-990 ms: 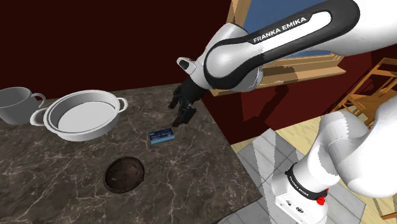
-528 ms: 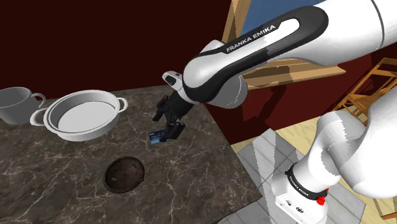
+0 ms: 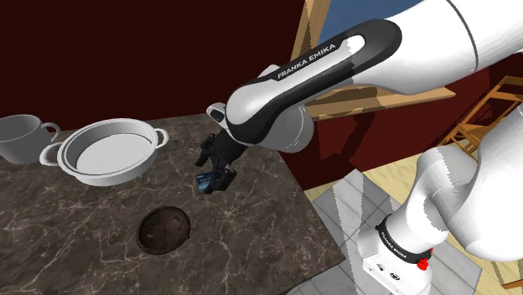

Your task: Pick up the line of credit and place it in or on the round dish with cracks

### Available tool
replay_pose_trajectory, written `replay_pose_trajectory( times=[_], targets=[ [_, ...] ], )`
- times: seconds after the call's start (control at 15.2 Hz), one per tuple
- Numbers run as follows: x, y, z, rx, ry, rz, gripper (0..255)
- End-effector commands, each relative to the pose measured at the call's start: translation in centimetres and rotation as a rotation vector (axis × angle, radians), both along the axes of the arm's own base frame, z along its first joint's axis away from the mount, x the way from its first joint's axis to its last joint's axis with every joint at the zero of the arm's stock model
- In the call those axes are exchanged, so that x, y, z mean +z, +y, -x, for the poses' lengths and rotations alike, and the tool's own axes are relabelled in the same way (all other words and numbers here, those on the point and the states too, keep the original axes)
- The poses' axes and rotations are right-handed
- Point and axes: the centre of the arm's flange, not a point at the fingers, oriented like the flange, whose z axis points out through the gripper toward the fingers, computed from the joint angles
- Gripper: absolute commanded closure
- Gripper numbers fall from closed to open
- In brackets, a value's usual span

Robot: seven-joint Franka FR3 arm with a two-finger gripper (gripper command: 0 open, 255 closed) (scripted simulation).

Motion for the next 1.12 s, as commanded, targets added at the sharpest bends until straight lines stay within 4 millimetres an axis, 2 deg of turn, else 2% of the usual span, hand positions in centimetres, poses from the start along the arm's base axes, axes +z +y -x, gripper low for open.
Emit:
replay_pose_trajectory(
  times=[0.0, 0.2, 0.26, 0.86, 1.06],
  targets=[
    [-0.1, 0.0, 0.0, 0.0, 0.0, 0.0, 0],
    [0.0, 0.0, 0.0, 0.0, 0.0, 0.0, 0],
    [0.0, 0.0, 0.0, 0.0, 0.0, 0.0, 255],
    [-0.1, 0.0, 0.0, 0.0, 0.0, 0.0, 255],
    [1.5, 0.0, 0.0, 0.0, 0.0, 0.0, 255]
  ],
)
